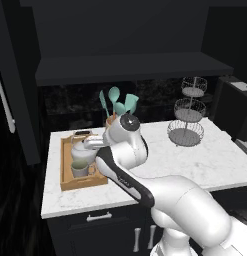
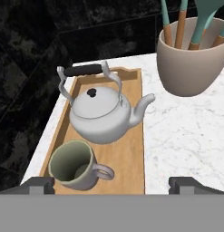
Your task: Pick the kettle from the counter and place it on the tray. Then pick the mug from the cabinet and place it on the tray. Then close the cabinet doors.
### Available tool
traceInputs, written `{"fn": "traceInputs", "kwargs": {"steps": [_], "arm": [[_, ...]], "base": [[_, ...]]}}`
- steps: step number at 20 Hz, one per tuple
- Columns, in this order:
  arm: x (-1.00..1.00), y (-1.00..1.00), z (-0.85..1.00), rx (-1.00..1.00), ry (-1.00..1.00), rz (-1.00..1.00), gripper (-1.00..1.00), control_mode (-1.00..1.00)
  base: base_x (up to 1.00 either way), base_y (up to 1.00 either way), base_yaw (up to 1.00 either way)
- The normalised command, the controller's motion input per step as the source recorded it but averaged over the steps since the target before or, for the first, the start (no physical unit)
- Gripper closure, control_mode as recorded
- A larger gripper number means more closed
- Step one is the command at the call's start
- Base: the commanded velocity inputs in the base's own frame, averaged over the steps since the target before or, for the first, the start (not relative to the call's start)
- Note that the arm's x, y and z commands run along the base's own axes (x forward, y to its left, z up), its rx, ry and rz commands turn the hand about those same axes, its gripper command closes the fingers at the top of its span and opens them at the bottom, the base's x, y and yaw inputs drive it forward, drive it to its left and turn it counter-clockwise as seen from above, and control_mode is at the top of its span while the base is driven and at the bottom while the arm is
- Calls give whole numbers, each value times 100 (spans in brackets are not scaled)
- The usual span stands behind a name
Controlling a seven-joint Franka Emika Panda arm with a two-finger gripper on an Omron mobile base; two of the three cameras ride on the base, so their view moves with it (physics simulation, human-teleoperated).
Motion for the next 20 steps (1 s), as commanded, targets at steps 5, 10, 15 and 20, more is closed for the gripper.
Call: {"fn": "traceInputs", "kwargs": {"steps": [5, 10, 15, 20], "arm": [[-9, 0, 0, 0, 0, 0, -100, -100], [-34, 0, 0, 0, 0, 1, -100, -100], [-46, 2, 0, 0, -3, 0, -100, -100], [-25, 3, 0, 0, 0, 2, -100, -100]], "base": [[0, 0, 0], [0, 0, 0], [0, 0, 0], [0, 0, 0]]}}
